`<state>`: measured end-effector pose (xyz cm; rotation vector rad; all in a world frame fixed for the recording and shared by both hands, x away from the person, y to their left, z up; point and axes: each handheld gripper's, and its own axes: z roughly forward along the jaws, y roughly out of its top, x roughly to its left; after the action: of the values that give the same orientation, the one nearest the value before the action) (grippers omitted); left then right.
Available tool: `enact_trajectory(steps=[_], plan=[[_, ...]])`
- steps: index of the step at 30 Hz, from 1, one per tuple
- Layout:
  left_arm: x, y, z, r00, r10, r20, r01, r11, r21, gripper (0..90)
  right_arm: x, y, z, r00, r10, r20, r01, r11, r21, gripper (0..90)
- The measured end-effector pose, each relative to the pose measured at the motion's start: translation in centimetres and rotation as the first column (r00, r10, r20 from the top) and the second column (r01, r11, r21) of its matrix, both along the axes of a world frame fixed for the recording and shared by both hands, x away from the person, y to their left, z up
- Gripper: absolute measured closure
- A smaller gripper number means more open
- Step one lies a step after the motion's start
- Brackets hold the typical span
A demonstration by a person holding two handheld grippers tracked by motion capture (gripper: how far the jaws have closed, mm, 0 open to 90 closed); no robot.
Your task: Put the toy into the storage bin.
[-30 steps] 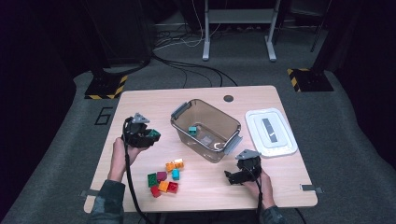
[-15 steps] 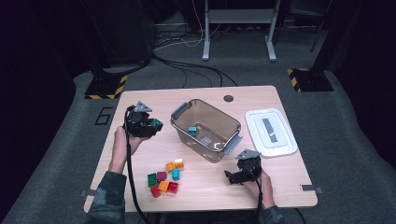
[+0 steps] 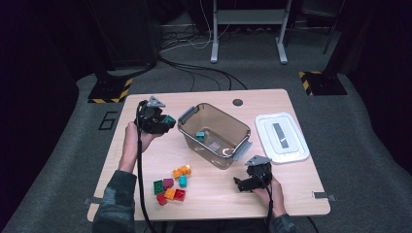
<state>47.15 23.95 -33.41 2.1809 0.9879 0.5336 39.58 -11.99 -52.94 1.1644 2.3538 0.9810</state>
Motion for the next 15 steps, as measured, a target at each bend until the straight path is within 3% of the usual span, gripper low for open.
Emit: enact_trajectory(steps=[15], plan=[[1.6,-2.0,1.2,0.9998,-0.020,0.008,0.020,0.9998,0.005,58.6,0.0,0.0,0.0,1.0000,-0.005,-0.001,0.005,1.000,0.000,0.0]])
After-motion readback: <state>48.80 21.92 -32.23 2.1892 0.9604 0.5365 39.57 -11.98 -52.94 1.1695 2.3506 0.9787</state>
